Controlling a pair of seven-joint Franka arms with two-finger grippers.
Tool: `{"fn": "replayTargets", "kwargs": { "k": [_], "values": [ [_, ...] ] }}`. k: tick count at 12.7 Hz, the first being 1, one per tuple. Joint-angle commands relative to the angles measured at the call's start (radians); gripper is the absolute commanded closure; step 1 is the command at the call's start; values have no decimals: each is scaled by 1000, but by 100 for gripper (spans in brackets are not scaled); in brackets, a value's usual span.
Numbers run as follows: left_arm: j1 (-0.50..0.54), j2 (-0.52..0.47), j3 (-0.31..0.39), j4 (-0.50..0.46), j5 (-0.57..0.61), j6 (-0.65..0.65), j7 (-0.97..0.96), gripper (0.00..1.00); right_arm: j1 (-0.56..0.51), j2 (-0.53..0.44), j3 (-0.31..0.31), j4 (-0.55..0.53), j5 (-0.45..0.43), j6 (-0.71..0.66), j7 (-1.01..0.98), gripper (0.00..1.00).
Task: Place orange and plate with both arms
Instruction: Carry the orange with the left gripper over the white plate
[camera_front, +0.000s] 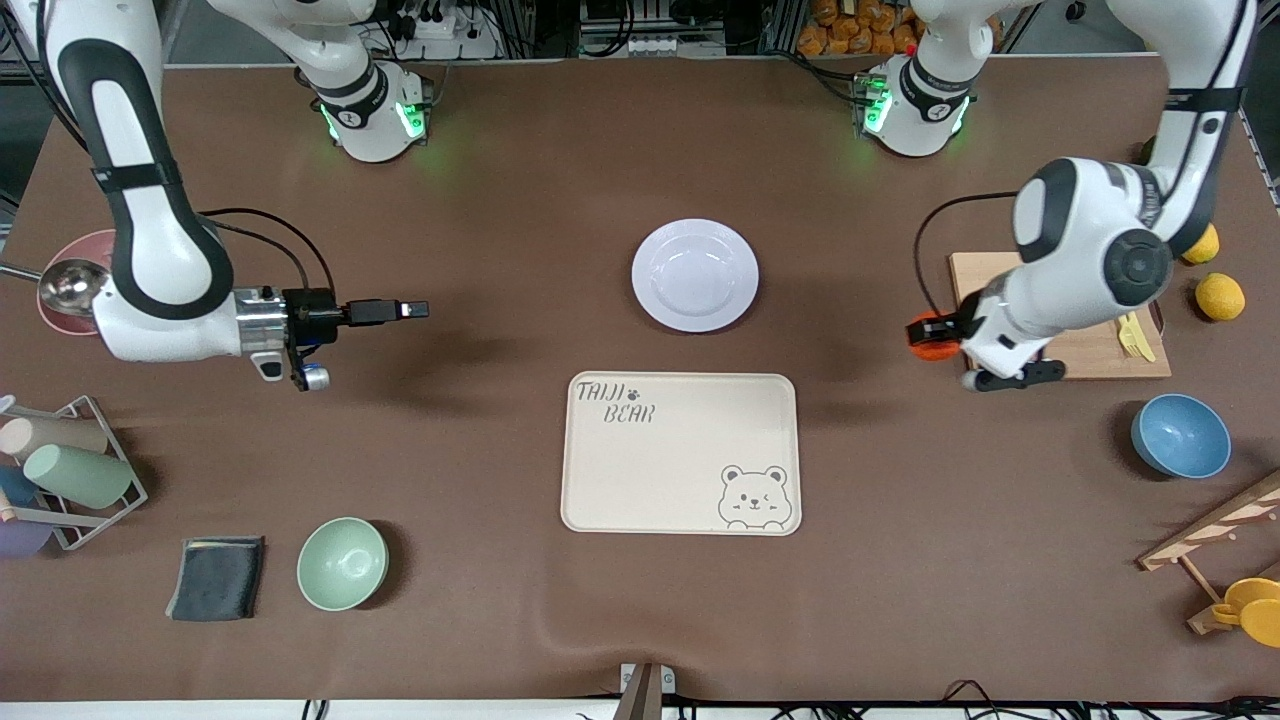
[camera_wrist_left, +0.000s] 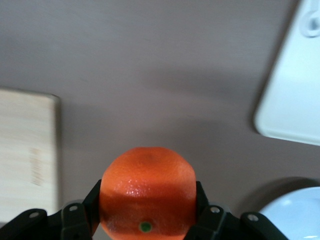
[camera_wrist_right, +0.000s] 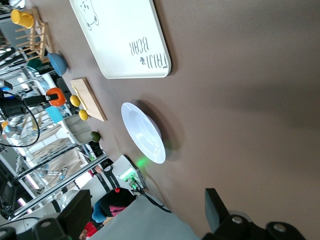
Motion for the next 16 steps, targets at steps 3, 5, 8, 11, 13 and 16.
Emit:
{"fn": "replayTargets", "kwargs": {
  "k": [3, 5, 8, 11, 13, 16],
  "values": [
    [-58, 81, -176, 65, -21, -3, -328, 100, 47, -13, 3, -84, 142, 65, -122, 0],
    [-155, 113, -175, 65, -17, 32, -443, 100, 83, -12, 3, -109, 202, 94, -162, 0],
    [-285, 194, -172, 63, -6, 136, -613, 100, 148, -9, 3, -136, 246, 152, -184, 0],
    [-391, 268, -167, 67, 55, 236, -793, 100, 203, -6, 3, -185, 317, 209, -259, 0],
    [-402, 317, -169, 60, 127, 258, -862, 100, 232, -6, 4, -211, 357, 214, -279, 0],
    [-462, 368, -161, 50, 152, 270, -948, 100, 269, 11, 3, -224, 418, 245, -319, 0]
  ]
}}
